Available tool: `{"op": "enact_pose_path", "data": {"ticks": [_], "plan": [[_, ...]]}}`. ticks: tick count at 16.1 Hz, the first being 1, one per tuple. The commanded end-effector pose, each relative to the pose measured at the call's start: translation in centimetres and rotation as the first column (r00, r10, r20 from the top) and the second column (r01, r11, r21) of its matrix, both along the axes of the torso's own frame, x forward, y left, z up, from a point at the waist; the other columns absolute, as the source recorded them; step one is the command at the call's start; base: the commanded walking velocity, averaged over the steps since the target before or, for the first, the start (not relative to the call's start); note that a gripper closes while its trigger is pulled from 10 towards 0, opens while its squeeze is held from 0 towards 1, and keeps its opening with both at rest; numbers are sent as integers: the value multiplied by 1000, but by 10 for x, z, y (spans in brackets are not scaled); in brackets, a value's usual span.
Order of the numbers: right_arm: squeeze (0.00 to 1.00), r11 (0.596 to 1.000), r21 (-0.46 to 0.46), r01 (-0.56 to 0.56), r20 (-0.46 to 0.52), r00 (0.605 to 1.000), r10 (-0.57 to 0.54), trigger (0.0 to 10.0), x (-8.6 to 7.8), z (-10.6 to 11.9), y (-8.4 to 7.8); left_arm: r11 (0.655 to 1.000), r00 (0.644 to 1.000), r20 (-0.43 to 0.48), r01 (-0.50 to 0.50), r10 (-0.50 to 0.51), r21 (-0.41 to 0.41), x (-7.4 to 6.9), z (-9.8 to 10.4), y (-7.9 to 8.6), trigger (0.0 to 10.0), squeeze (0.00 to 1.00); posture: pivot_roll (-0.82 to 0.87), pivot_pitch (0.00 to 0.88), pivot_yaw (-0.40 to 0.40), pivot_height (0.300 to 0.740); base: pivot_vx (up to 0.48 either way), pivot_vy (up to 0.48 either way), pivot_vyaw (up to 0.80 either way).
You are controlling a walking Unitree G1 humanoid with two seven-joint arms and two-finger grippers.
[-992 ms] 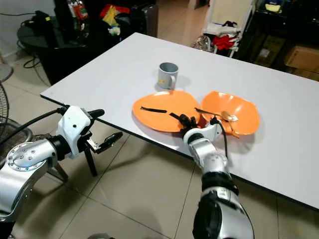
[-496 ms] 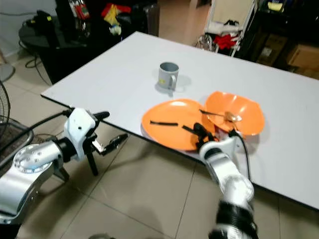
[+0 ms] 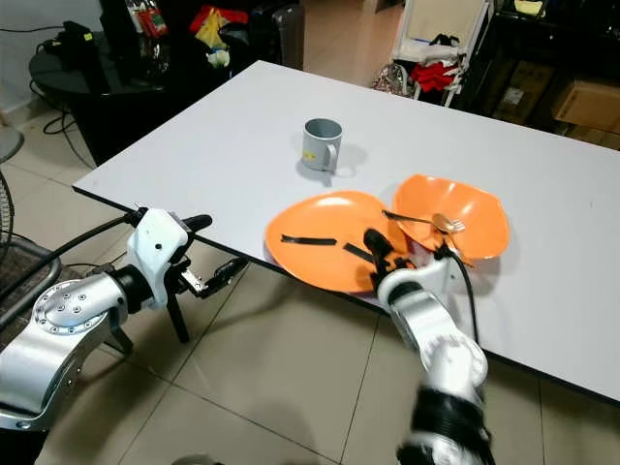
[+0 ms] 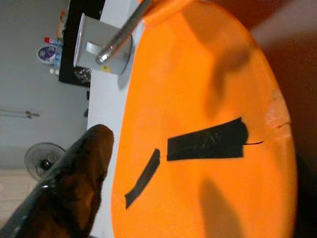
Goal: Setting the table
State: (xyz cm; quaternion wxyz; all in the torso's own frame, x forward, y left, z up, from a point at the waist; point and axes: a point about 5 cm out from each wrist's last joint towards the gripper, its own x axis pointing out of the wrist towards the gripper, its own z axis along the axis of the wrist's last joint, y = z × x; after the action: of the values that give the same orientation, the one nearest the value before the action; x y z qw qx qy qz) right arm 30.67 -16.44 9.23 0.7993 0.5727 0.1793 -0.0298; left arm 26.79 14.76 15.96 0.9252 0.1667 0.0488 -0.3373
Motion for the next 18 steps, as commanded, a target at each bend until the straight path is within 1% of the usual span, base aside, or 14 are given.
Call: {"op": "enact_pose_path", "data": {"ticks": [1,3,4,5,7,8,9,10,12,14,15,16,17,18], "plan": [[1000,1000,-1,22,-24,999,-22,10000,4,-3,-1,1000,1000,15,-8,8,13,3,2,-1,10000,0,88,0,-21,740,0,0,0],[1000,1000,5,24,-15,1000,-24,10000,25,-3,7,1000,999,26,-23,22,22,6,3,2,10000,0,93,0,-16,740,0,0,0],[1000,999,9,31,-14,999,-31,10000,29,-2,7,999,999,28,-25,24,23,7,3,3,10000,0,93,0,-16,740,0,0,0],[1000,998,-1,58,-19,998,-58,10000,41,0,8,999,999,40,-37,36,27,10,4,4,10000,0,101,0,-16,740,0,0,0],[1000,998,-35,52,-10,999,-52,10000,47,1,10,998,998,52,-50,48,27,11,6,5,10000,0,101,0,-16,740,0,0,0],[1000,995,-95,38,-16,999,-39,10000,48,-1,9,998,997,56,-56,55,26,12,7,6,10000,0,101,0,-16,740,0,0,0],[1000,982,-190,-1,-26,1000,-4,10000,43,-4,9,998,997,58,-62,60,27,10,7,7,10000,0,117,0,-27,740,0,0,0],[1000,972,-236,-17,-37,999,8,10000,38,-8,8,998,996,58,-64,63,28,10,7,8,10000,0,114,0,-27,740,0,0,0],[1000,961,-277,-14,-65,998,-5,10000,32,-15,4,997,996,59,-66,64,28,9,5,8,10000,0,109,0,-22,740,0,0,0],[1000,939,-344,-8,-111,993,-32,10000,23,-19,-6,998,996,58,-63,61,25,10,5,6,10000,0,104,0,-17,740,0,0,0],[1000,915,-404,-20,-109,994,-26,10000,20,-16,-12,998,996,58,-62,60,25,11,5,6,10000,0,101,0,-10,740,0,0,0],[1000,886,-460,-55,-107,994,6,10000,18,-13,-15,998,997,58,-60,58,25,11,6,6,10000,0,99,0,-8,740,0,0,0],[1000,878,-474,-71,-110,994,21,10000,18,-12,-15,998,997,58,-60,58,26,11,6,6,10000,0,99,0,-8,740,0,0,0],[1000,859,-498,-119,-122,990,66,10000,17,-12,-13,998,997,58,-58,57,28,12,5,5,10000,0,97,0,-5,740,0,0,0]]}}
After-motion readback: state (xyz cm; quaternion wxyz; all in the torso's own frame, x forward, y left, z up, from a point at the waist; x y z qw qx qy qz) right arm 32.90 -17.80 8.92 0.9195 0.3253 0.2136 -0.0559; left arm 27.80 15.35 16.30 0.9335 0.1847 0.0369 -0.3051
